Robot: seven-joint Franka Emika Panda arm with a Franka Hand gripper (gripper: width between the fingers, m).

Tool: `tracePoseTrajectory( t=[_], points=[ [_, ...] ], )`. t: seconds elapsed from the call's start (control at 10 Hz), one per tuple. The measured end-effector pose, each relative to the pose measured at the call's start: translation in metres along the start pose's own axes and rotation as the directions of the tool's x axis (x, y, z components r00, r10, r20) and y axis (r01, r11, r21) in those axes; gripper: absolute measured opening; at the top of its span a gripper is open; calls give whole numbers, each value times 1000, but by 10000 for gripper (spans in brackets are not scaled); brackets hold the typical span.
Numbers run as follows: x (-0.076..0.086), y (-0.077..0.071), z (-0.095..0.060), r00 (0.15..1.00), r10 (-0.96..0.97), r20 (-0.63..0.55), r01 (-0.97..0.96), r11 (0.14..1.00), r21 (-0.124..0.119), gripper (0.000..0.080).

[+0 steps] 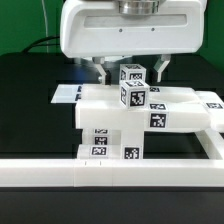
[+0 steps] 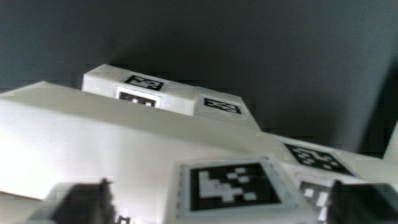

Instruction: Assemble chair

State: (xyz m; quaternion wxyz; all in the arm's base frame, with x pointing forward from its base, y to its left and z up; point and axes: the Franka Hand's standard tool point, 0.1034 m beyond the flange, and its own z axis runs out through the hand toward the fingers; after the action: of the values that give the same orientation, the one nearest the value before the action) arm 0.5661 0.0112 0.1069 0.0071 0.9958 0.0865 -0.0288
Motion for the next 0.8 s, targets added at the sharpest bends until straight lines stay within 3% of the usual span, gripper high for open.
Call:
tracePoseTrajectory(
  t=[0.1, 0.2, 0.3, 0.4, 0.8],
  points=[
    [0, 0, 0, 1000, 0, 0, 0, 1000, 0, 426],
    [0, 0, 0, 1000, 6, 0, -6, 1000, 0, 426],
    [0, 0, 0, 1000, 26, 0, -26, 1000, 0, 266],
    [0, 0, 0, 1000, 29, 0, -29, 1000, 1, 268],
    [0, 1, 1, 909, 417, 4, -417, 909, 28, 268]
  ],
)
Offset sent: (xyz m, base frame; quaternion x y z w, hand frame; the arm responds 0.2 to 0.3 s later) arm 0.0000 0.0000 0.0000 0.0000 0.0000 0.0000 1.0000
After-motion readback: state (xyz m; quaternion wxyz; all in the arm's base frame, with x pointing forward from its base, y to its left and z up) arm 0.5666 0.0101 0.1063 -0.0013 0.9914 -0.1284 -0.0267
